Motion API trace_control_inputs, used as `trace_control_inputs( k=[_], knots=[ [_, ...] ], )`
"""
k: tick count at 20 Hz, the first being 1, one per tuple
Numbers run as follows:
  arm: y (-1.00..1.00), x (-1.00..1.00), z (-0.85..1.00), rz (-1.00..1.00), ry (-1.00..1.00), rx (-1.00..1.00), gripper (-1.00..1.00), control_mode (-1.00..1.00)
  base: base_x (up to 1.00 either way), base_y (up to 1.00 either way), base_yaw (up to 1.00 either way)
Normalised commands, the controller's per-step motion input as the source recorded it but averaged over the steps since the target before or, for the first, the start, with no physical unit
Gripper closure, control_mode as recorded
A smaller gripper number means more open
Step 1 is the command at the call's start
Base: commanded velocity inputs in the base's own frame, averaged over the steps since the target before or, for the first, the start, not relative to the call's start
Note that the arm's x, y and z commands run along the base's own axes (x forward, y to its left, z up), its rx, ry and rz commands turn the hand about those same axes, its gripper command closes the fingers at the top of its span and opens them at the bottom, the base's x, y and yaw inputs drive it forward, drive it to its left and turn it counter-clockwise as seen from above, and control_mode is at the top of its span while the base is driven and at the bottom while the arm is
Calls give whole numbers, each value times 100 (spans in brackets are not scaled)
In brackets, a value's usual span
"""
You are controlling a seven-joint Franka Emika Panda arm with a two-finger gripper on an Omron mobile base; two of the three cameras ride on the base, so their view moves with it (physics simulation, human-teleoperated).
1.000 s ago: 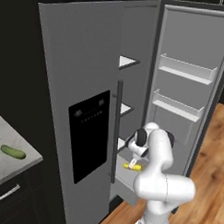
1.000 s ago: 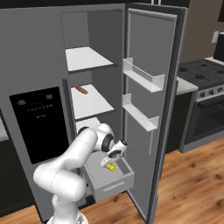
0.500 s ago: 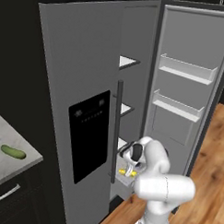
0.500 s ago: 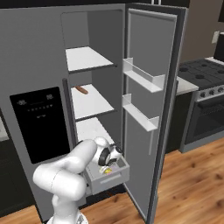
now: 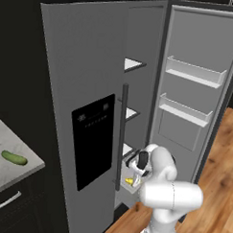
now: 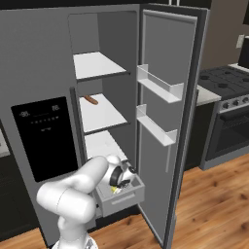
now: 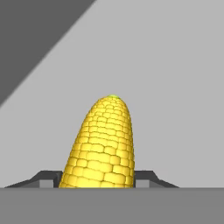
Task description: Place the cucumber and corn inside the fridge drawer. Close the drawer after placing the vegetables.
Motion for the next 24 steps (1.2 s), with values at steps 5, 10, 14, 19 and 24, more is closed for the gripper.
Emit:
trace_control_inputs(
  k=[5, 10, 14, 19, 24],
  knots=[
    [-53, -78, -20, 3, 0, 0, -100, -100, 0, 0, 0],
    [-1, -8, 6, 1, -2, 0, -100, -100, 0, 0, 0],
    [0, 9, 54, 0, -2, 0, -100, -100, 0, 0, 0],
    [0, 12, 78, 0, -3, 0, -100, -100, 0, 0, 0],
    [27, -15, 95, -2, -11, 0, -100, -100, 0, 0, 0]
  ],
)
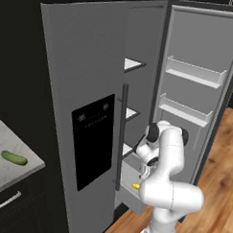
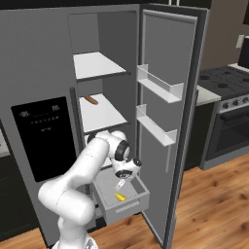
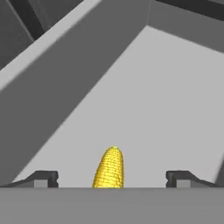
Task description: Place the cucumber and corn inside the fridge drawer. Close the drawer after placing the vegetables.
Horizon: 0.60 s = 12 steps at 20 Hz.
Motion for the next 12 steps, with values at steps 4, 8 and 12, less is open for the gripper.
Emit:
trace_control_inputs(
  k=[4, 8, 12],
  knots=[
    [54, -79, 83, -8, -19, 0, -100, -100, 0, 0, 0],
    [34, -100, 74, -11, -17, 0, -100, -100, 0, 0, 0],
    [3, -100, 84, -16, -6, 0, -100, -100, 0, 0, 0]
  ],
)
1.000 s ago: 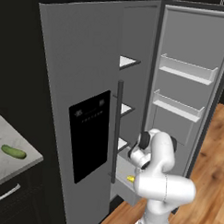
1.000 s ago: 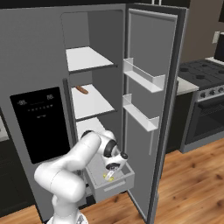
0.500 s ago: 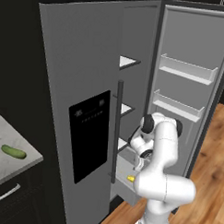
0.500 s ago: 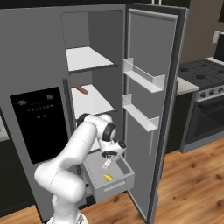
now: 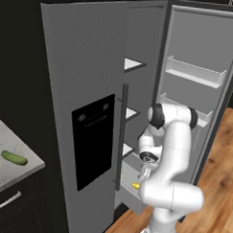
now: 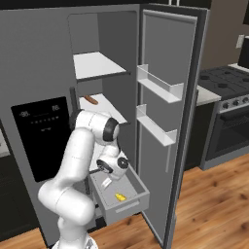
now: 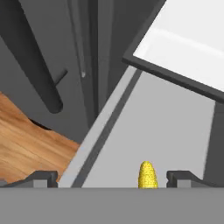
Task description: Place the cucumber and corn inside the fridge drawer. Close the drawer after placing the vegetables.
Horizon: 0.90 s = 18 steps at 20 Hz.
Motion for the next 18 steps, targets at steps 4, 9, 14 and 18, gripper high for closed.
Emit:
trace_control_inputs(
  k=[4, 9, 14, 18],
  knots=[
    [-1, -79, 100, -18, 0, 0, -100, -100, 0, 0, 0],
    [0, -59, 100, -16, 0, 0, -100, -100, 0, 0, 0],
    [0, -38, 100, -16, 0, -1, -100, -100, 0, 0, 0],
    [0, -27, 100, -17, 3, 0, -100, -100, 0, 0, 0]
  ],
)
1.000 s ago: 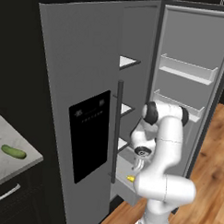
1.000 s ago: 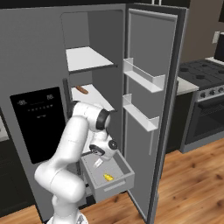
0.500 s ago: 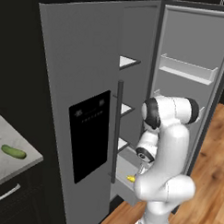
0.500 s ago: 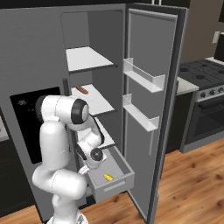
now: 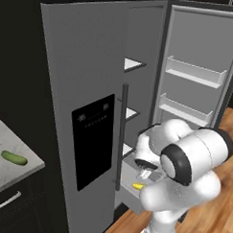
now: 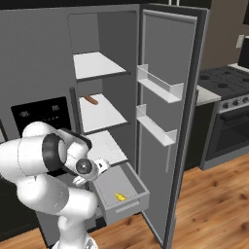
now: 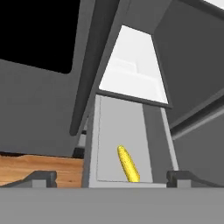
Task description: Place the cucumber and corn inside the fridge drawer. Close the drawer after placing the vegetables.
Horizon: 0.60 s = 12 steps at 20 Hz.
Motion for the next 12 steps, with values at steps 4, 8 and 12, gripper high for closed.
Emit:
trace_control_inputs(
  k=[4, 8, 12],
  knots=[
    [-2, -15, 100, -16, 11, 0, -100, -100, 0, 0, 0],
    [-7, -40, 100, -14, 11, 0, -100, -100, 0, 0, 0],
    [-10, -68, 100, -10, 11, 0, -100, -100, 0, 0, 0]
  ],
)
